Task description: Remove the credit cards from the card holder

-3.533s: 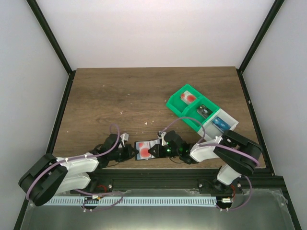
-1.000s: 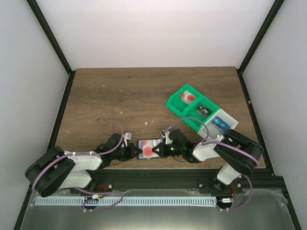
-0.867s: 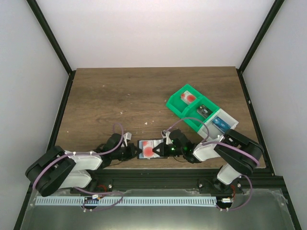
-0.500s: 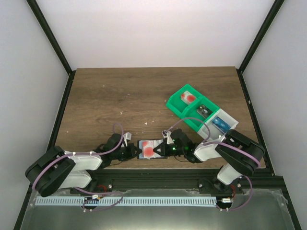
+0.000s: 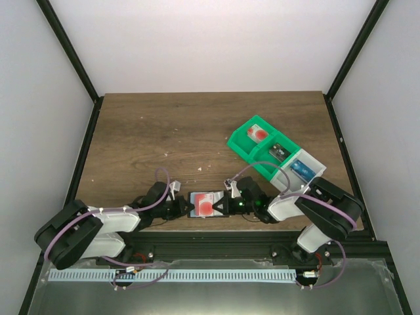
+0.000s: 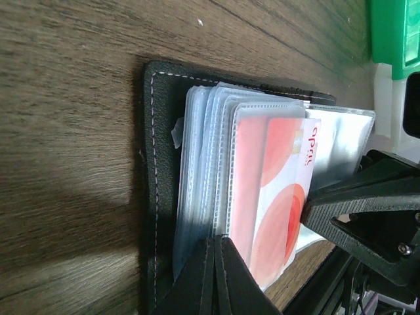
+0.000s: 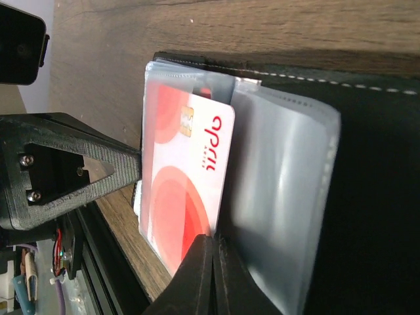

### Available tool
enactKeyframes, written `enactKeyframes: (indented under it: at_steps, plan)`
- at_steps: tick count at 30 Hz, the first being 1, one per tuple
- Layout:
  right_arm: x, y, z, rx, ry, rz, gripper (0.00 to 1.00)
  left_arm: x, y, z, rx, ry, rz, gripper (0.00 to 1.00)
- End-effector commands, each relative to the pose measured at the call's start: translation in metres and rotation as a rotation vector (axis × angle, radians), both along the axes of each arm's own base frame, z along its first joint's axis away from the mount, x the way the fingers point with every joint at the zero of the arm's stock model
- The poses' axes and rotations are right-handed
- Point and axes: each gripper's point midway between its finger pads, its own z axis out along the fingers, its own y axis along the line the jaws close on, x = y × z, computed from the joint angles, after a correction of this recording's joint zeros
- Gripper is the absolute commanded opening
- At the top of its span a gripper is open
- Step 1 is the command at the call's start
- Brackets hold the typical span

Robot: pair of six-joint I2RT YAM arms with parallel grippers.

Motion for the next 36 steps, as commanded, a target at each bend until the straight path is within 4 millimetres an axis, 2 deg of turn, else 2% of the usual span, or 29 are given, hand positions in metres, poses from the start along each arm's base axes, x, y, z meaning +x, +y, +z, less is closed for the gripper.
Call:
enactKeyframes:
  at_steps: [1,9,14,18,21,24,29,34,36]
  plan:
    - [0.001,-0.009,0.002,-0.004,-0.027,0.005,0.01,-0.025,0.034,-0.045,0.161,0.117,0.035,0.00]
    - [0.005,-0.019,0.009,-0.027,-0.055,-0.011,0.01,-0.021,0.034,-0.038,0.155,0.099,0.053,0.00]
    - [0.004,-0.024,0.014,-0.031,-0.065,0.016,0.01,-0.010,0.023,-0.009,0.073,0.016,0.053,0.01]
    - [0.001,-0.024,0.017,-0.019,-0.065,0.029,0.00,-0.003,0.022,0.008,0.063,-0.021,0.067,0.12]
    - [0.001,-0.025,0.022,-0.003,-0.067,0.014,0.00,0.002,0.016,0.026,0.024,-0.065,0.057,0.24]
    - [0.000,-0.024,0.022,0.002,-0.056,0.019,0.00,0.004,0.005,0.045,-0.045,-0.109,0.023,0.28]
    - [-0.003,-0.020,0.017,0.018,-0.030,0.041,0.01,0.001,-0.015,0.056,-0.136,-0.112,-0.060,0.15]
    - [-0.004,-0.015,0.016,0.046,-0.012,0.052,0.01,0.000,-0.029,0.039,-0.121,-0.066,-0.113,0.01]
    - [-0.004,-0.015,0.014,0.048,-0.007,0.052,0.00,0.000,-0.035,0.035,-0.124,-0.052,-0.130,0.00]
